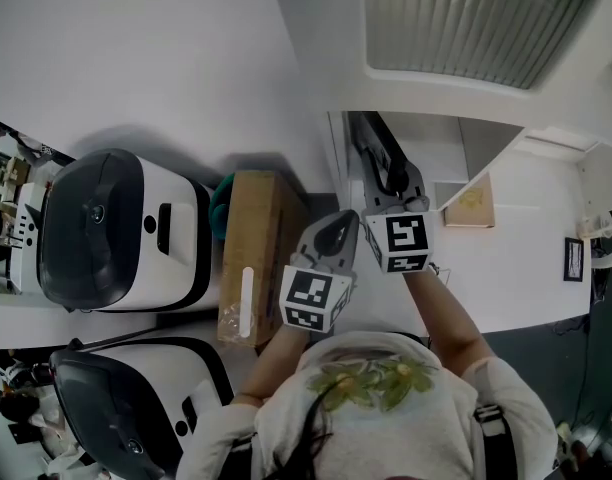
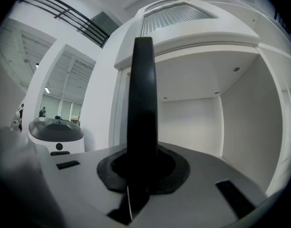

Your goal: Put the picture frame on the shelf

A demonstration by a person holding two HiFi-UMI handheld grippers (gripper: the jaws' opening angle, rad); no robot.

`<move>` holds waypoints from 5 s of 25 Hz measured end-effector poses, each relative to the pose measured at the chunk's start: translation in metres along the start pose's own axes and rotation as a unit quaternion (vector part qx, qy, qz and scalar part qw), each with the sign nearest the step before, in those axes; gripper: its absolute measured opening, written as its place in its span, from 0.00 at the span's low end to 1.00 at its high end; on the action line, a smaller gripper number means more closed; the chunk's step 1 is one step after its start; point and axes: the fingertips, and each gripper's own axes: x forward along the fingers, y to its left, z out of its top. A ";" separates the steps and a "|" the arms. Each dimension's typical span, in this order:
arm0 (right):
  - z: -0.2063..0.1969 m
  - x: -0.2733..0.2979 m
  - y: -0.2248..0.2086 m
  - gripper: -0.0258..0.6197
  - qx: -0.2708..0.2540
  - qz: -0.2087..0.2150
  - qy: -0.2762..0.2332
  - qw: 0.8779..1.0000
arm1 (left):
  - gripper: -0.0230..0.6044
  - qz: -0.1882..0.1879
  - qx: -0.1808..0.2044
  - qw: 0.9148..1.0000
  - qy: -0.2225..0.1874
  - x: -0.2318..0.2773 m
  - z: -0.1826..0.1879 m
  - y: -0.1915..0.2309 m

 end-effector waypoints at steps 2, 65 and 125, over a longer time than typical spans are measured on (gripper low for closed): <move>0.003 -0.004 -0.001 0.10 0.002 -0.001 -0.009 1.000 | 0.08 0.002 0.001 1.000 0.001 -0.001 0.000 0.001; -0.006 0.000 -0.008 0.10 0.004 -0.023 0.021 1.000 | 0.08 0.010 -0.001 1.000 -0.004 -0.004 0.002 0.008; 0.009 -0.113 0.042 0.09 0.026 0.016 0.007 1.000 | 0.08 -0.009 0.020 0.999 -0.027 -0.071 0.012 -0.039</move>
